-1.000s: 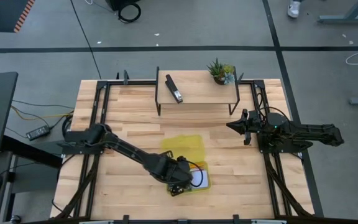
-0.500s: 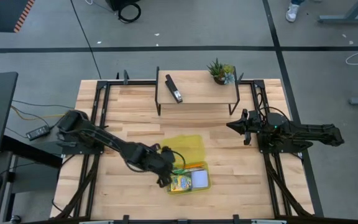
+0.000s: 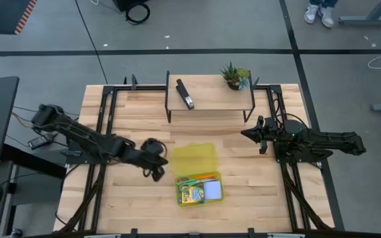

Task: Pack school essentials
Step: Return to Home Position

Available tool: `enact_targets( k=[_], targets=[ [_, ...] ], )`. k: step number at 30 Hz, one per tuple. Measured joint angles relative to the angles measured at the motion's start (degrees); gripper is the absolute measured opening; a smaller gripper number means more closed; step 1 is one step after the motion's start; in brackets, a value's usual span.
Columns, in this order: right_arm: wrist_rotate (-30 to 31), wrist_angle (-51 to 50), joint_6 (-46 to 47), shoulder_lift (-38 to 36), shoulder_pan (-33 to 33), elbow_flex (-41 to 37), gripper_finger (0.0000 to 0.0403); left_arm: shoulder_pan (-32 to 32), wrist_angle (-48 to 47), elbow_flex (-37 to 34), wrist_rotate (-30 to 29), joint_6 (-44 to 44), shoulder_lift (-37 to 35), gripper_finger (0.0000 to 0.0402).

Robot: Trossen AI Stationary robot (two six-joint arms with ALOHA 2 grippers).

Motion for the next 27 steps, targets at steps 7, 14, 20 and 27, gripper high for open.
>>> enact_targets(
  k=[7, 14, 20, 27],
  targets=[
    [0.0, 0.0, 0.0, 0.0, 0.0, 0.0, 0.0006, 4.5, 4.8, -11.0, -1.0, 0.2, -13.7, 0.0004],
    [0.0, 0.0, 0.0, 0.0, 0.0, 0.0, 0.0006, 11.0, 7.6, -18.4, -1.1, 6.6, -26.0, 0.0003],
    [0.0, 0.0, 0.0, 0.0, 0.0, 0.0, 0.0006, 14.5, 18.8, -26.8, 0.1, 14.5, -36.7, 0.0002],
    [0.0, 0.0, 0.0, 0.0, 0.0, 0.0, 0.0006, 18.9, 32.6, -35.8, 7.6, 25.9, -46.8, 0.0001]
  ],
)
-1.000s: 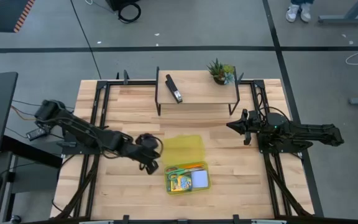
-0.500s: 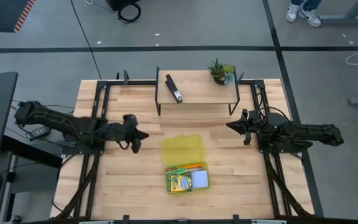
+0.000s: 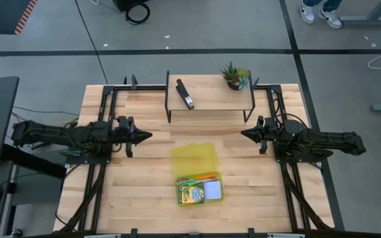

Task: Pack school essentials
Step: Return to Home Position

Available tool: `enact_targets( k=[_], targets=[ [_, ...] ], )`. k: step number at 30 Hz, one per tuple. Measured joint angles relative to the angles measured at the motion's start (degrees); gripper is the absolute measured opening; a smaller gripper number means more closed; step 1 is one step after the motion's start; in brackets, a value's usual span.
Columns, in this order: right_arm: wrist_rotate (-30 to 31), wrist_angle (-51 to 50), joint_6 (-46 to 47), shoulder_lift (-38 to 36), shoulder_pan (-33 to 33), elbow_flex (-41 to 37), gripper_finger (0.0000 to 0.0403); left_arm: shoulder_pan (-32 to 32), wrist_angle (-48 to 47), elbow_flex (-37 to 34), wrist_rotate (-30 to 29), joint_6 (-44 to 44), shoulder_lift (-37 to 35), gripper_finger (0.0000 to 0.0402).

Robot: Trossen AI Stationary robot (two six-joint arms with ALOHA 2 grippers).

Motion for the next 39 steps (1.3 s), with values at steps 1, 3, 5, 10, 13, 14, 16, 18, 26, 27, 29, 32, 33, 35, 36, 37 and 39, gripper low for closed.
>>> enact_targets(
  k=[1, 3, 5, 10, 13, 14, 16, 18, 26, 27, 29, 32, 33, 35, 36, 37, 39],
  targets=[
    [0.0, 0.0, 0.0, 0.0, 0.0, 0.0, 0.0006, 0.5, 1.8, -0.9, 2.0, 1.9, -0.9, 0.0001],
    [0.0, 0.0, 0.0, 0.0, 0.0, 0.0, 0.0006, 1.6, 4.3, -2.7, 5.3, 4.8, -2.6, 0.0001],
    [0.0, 0.0, 0.0, 0.0, 0.0, 0.0, 0.0006, 2.6, 7.9, -5.1, 7.9, 6.8, -4.0, 0.0001],
    [0.0, 0.0, 0.0, 0.0, 0.0, 0.0, 0.0006, 4.8, 19.1, -11.3, 10.1, 8.8, -8.0, 0.0001],
    [0.0, 0.0, 0.0, 0.0, 0.0, 0.0, 0.0006, 4.8, 19.4, -12.3, 13.0, 10.5, -8.3, 0.0001],
    [0.0, 0.0, 0.0, 0.0, 0.0, 0.0, 0.0006, 4.7, 19.6, -12.5, 13.7, 10.7, -8.4, 0.0],
    [0.0, 0.0, 0.0, 0.0, 0.0, 0.0, 0.0006, 4.8, 19.1, -12.6, 15.0, 11.1, -8.5, 0.0],
    [0.0, 0.0, 0.0, 0.0, 0.0, 0.0, 0.0006, 4.8, 17.9, -12.6, 15.8, 11.8, -8.4, 0.0],
    [0.0, 0.0, 0.0, 0.0, 0.0, 0.0, 0.0006, 4.8, 15.0, -12.6, 13.1, 22.7, -8.4, 0.0003],
    [0.0, 0.0, 0.0, 0.0, 0.0, 0.0, 0.0006, 4.8, 13.5, -12.6, 12.2, 24.8, -8.4, 0.0007],
    [0.0, 0.0, 0.0, 0.0, 0.0, 0.0, 0.0006, 4.8, 11.3, -12.6, 10.5, 27.5, -8.4, 0.0018],
    [0.0, 0.0, 0.0, 0.0, 0.0, 0.0, 0.0006, 4.8, 9.4, -12.6, 8.1, 28.3, -8.3, 0.0033],
    [0.0, 0.0, 0.0, 0.0, 0.0, 0.0, 0.0006, 4.8, 8.6, -12.6, 7.6, 28.3, -8.3, 0.0036],
    [0.0, 0.0, 0.0, 0.0, 0.0, 0.0, 0.0006, 4.8, 6.7, -12.6, 7.2, 28.3, -8.3, 0.004],
    [0.0, 0.0, 0.0, 0.0, 0.0, 0.0, 0.0006, 4.8, 5.5, -12.6, 7.2, 28.3, -8.3, 0.0041],
    [0.0, 0.0, 0.0, 0.0, 0.0, 0.0, 0.0006, 4.8, 4.0, -12.7, 7.2, 28.3, -8.3, 0.0042],
    [0.0, 0.0, 0.0, 0.0, 0.0, 0.0, 0.0006, 4.8, 0.6, -12.7, 7.1, 28.3, -8.3, 0.0041]
  ],
)
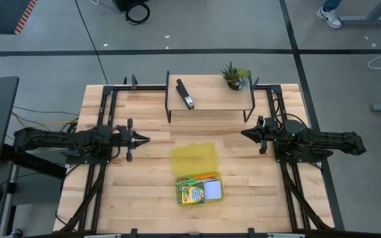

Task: Pack school essentials
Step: Return to Home Position

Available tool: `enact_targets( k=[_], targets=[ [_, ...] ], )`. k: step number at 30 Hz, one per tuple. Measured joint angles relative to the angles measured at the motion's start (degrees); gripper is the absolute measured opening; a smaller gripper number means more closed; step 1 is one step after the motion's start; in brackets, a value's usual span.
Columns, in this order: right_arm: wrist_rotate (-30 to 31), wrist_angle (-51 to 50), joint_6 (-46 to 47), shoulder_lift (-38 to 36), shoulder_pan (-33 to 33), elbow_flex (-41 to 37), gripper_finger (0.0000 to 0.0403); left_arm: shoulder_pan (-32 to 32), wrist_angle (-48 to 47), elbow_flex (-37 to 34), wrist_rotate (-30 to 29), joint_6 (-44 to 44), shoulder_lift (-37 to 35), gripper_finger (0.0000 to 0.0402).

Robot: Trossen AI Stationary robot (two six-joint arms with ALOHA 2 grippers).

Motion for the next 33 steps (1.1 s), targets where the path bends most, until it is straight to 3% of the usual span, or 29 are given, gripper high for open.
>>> enact_targets(
  k=[5, 31, 33],
  targets=[
    [0.0, 0.0, 0.0, 0.0, 0.0, 0.0, 0.0006, 0.0, -4.3, 0.0, 0.0, 0.0, 0.0, 0.0032],
    [0.0, -0.1, 0.0, 0.0, 0.0, 0.0, 0.0006, 0.0, -4.1, 0.0, 0.0, -0.1, 0.0, 0.0028],
    [-0.5, -0.4, -4.1, 0.0, 0.0, 0.0, 0.0006, 0.0, -4.1, 0.0, 0.0, 0.0, 0.0, 0.0031]
  ],
)
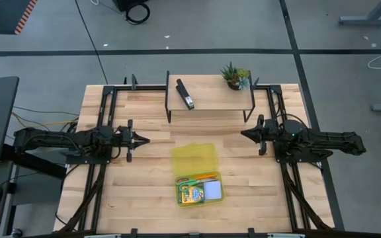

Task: Pack school essentials
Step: Return to Home Position

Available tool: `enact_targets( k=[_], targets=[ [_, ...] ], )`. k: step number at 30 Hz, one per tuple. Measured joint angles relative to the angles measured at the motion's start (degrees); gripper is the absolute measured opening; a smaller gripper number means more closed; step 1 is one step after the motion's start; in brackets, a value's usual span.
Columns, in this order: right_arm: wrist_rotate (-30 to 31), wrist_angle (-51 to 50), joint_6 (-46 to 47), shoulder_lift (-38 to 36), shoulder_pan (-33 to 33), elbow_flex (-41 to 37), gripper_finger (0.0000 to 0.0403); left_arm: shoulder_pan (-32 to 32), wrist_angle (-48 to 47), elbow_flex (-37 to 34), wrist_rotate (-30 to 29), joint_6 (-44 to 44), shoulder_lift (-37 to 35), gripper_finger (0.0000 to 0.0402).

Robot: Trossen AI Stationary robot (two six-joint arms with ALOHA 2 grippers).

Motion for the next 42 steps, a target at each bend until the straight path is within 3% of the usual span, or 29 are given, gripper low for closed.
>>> enact_targets(
  k=[3, 6, 42],
  targets=[
    [-0.4, -0.1, -11.9, 0.3, 0.0, 0.0, 0.0006, 0.0, 0.0, 0.0, 0.0, 0.0, 0.0, 0.0037],
    [-0.5, -0.2, -16.2, 0.3, 0.0, 0.0, 0.0006, 0.0, 0.0, 0.0, 0.0, 0.0, 0.0, 0.004],
    [-0.6, -0.4, -14.3, 0.3, 0.0, 0.0, 0.0006, 0.0, 0.0, 0.0, 0.0, 0.0, 0.0, 0.0039]
  ],
)
